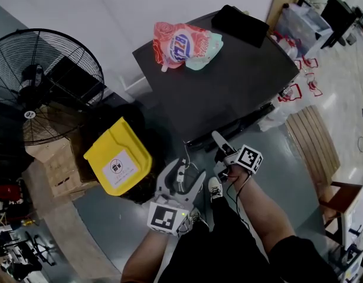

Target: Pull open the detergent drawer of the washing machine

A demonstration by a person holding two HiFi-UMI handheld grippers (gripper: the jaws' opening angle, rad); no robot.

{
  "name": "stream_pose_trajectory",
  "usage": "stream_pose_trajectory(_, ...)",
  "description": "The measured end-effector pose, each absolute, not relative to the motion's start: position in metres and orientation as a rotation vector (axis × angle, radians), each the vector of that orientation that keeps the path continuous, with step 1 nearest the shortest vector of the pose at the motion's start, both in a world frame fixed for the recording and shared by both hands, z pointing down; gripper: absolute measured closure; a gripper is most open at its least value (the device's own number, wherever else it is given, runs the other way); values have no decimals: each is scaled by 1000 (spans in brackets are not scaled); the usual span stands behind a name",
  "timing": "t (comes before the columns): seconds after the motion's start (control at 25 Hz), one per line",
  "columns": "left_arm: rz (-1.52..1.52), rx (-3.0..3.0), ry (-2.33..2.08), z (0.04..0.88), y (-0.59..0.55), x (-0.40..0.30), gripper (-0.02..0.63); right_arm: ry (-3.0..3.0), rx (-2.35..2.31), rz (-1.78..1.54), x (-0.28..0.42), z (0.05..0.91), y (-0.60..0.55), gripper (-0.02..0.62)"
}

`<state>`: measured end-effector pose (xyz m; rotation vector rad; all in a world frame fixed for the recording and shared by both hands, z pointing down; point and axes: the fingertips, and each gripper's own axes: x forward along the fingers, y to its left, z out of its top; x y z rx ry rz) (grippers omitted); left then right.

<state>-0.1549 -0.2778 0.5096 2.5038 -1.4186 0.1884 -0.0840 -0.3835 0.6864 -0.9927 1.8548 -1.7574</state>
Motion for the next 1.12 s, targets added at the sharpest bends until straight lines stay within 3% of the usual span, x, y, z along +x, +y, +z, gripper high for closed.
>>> stream_pose_trajectory(0.48,195,2507,-1435,501,-262,-152,351,1825,-978,-1742,-81,683,-377,173)
stream_pose_trajectory(1.12,184,2534,-1399,500,-245,-137,350,1819,-1006,-1741,-57,687,-341,179)
